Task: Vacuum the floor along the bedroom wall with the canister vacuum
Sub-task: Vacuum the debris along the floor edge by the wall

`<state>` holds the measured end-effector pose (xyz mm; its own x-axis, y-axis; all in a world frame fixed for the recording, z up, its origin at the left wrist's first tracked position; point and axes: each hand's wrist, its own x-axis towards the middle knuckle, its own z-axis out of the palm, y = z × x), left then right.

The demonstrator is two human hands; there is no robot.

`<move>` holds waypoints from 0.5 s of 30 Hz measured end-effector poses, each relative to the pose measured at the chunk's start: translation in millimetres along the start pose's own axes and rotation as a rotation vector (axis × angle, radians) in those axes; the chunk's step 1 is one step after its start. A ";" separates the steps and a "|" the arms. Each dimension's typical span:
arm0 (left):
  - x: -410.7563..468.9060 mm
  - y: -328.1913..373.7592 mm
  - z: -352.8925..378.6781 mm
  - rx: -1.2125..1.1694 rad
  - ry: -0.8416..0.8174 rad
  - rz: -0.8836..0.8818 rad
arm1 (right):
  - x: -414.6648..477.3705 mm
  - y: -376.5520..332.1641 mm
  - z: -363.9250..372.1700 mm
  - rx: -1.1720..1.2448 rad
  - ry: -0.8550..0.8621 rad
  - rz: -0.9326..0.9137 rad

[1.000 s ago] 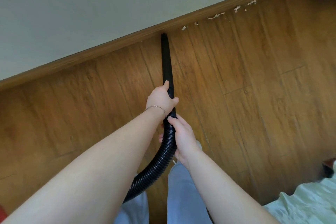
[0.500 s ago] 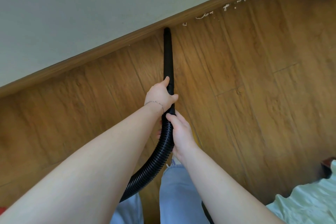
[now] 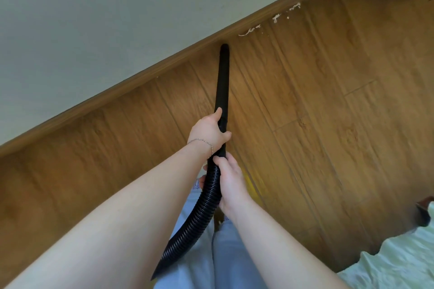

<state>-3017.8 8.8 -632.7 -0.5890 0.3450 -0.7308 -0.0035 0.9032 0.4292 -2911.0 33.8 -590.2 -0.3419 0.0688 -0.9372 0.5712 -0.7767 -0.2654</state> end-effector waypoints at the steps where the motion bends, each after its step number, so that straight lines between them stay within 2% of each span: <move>1: 2.1 0.4 -3.1 0.004 -0.003 0.004 | 1.6 -1.2 3.3 0.004 0.002 -0.004; 15: 32.3 17.8 -36.2 0.086 -0.131 0.080 | 15.2 -22.5 35.7 0.133 0.073 -0.044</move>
<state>-3066.2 26.7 -629.4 -0.4747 0.4415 -0.7614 0.1113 0.8883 0.4456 -2955.7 29.9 -590.4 -0.3066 0.1456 -0.9406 0.4513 -0.8479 -0.2784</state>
